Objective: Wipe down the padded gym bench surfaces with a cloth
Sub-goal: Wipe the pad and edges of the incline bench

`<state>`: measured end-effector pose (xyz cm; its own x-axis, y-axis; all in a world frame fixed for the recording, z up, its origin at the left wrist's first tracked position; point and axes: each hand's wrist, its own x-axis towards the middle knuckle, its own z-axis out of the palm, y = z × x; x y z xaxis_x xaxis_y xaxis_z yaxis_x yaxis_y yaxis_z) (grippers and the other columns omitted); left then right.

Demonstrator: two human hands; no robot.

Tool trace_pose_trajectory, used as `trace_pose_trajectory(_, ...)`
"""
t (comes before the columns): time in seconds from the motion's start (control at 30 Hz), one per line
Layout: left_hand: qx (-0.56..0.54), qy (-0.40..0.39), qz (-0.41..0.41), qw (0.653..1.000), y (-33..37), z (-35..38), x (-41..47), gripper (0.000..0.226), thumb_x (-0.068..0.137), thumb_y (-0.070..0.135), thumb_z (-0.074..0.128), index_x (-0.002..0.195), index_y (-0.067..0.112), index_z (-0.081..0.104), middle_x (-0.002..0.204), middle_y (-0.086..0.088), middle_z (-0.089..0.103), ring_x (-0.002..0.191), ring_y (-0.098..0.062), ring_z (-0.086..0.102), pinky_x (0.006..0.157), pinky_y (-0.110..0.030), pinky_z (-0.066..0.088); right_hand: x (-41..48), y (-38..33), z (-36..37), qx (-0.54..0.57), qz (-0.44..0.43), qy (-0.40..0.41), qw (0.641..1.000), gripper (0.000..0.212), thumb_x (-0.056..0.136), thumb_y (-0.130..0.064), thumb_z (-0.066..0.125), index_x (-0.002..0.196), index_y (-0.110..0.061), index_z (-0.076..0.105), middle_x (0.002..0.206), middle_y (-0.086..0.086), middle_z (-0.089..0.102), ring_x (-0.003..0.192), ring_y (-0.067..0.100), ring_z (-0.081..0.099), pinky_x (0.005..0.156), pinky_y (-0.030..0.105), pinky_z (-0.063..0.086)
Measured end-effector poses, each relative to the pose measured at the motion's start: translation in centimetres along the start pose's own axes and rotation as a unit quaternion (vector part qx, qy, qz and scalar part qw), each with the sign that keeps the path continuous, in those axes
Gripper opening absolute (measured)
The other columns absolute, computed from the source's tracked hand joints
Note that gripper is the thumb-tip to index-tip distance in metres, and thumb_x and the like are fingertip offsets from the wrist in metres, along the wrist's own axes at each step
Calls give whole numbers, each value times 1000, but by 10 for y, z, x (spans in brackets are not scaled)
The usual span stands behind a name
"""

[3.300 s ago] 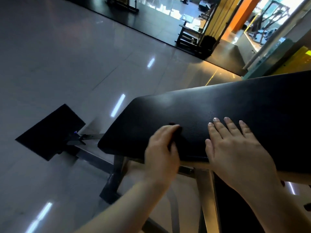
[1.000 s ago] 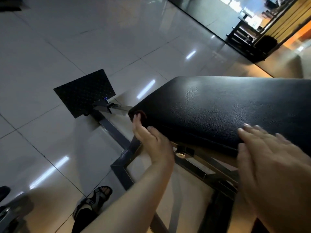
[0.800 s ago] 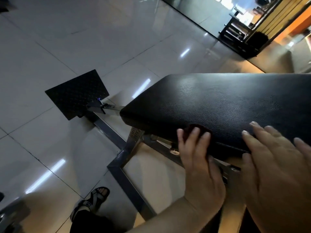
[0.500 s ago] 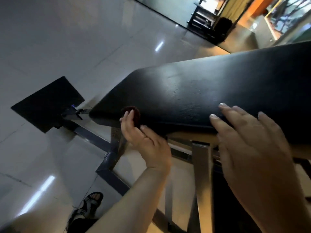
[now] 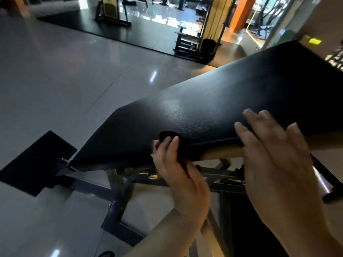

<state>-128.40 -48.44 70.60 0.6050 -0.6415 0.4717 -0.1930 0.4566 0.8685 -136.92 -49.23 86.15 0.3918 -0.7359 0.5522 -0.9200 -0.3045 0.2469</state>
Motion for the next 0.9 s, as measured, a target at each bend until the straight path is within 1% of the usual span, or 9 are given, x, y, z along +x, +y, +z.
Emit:
trace_pose_trajectory(0.03, -13, -30, 17, 999, 15, 8, -3, 51, 88, 2, 41, 138, 12, 42, 150, -10, 34, 148, -31, 23, 122, -50, 19, -37, -13, 7, -6, 60, 9, 998, 61, 88, -6, 46, 149, -6, 43, 162, 11, 30, 152, 25, 23, 125, 43, 6)
trace_pose_trajectory(0.1, -33, -115, 107, 987, 49, 26, -14, 41, 95, 11, 46, 136, 17, 44, 150, 5, 33, 147, -28, 25, 122, -47, 20, -70, -1, 0, -50, 7, -12, 999, 62, 91, -10, 40, 152, -7, 36, 163, 11, 27, 153, 25, 21, 125, 43, 8)
trace_pose_trajectory(0.13, -24, -135, 147, 980, 57, 32, -13, 36, 99, 19, 47, 135, 18, 45, 148, 9, 34, 146, -26, 28, 120, -49, 23, -81, 2, 3, -65, 33, 6, 997, 61, 92, -11, 39, 153, -7, 33, 163, 12, 28, 152, 25, 21, 125, 43, 8)
trace_pose_trajectory(0.3, 103, -210, 249, 940, 39, 4, 27, 37, 102, 19, 38, 138, 20, 43, 145, 4, 39, 142, -21, 36, 110, -53, 38, -73, 16, -1, -3, 78, 43, 996, 58, 94, -6, 37, 152, -6, 37, 161, 9, 32, 152, 23, 24, 125, 42, 11)
trace_pose_trajectory(0.47, 54, -204, 17, 977, 38, -22, 58, 55, 86, 5, 43, 137, 26, 45, 138, 16, 42, 132, -11, 44, 111, -41, 40, -69, 20, -3, -43, 86, 49, 994, 56, 93, -12, 40, 149, -9, 43, 160, 7, 35, 151, 21, 27, 125, 42, 10)
trace_pose_trajectory(0.63, 25, -349, 113, 930, 114, 23, 54, 57, 83, 17, 40, 137, 32, 49, 141, 20, 45, 130, -2, 47, 107, -28, 45, -65, 22, -12, -45, 129, 58, 989, 56, 95, -17, 41, 150, -6, 41, 162, 5, 33, 151, 21, 27, 125, 43, 16)
trace_pose_trajectory(0.77, 39, -463, 178, 867, 112, 31, 84, 52, 91, 25, 42, 138, 46, 40, 143, 31, 36, 131, 4, 42, 107, -16, 38, -59, 30, -19, -48, 181, 57, 981, 58, 96, -24, 41, 150, -3, 39, 161, 6, 34, 151, 22, 26, 125, 44, 15)
trace_pose_trajectory(0.83, 82, -470, 116, 871, 91, 31, 112, 54, 96, 15, 47, 129, 58, 41, 136, 36, 36, 126, 13, 38, 104, -5, 25, -57, 29, -20, -31, 180, 53, 982, 57, 95, -27, 42, 148, -5, 42, 159, 5, 38, 150, 21, 28, 125, 44, 13)
trace_pose_trajectory(0.9, 113, -468, -18, 876, 73, 39, 134, 51, 100, 15, 47, 132, 55, 43, 142, 25, 39, 122, 7, 41, 103, -13, 25, -54, 26, -18, -37, 188, 42, 981, 59, 94, -30, 43, 147, -7, 40, 158, 4, 38, 150, 21, 27, 125, 44, 12)
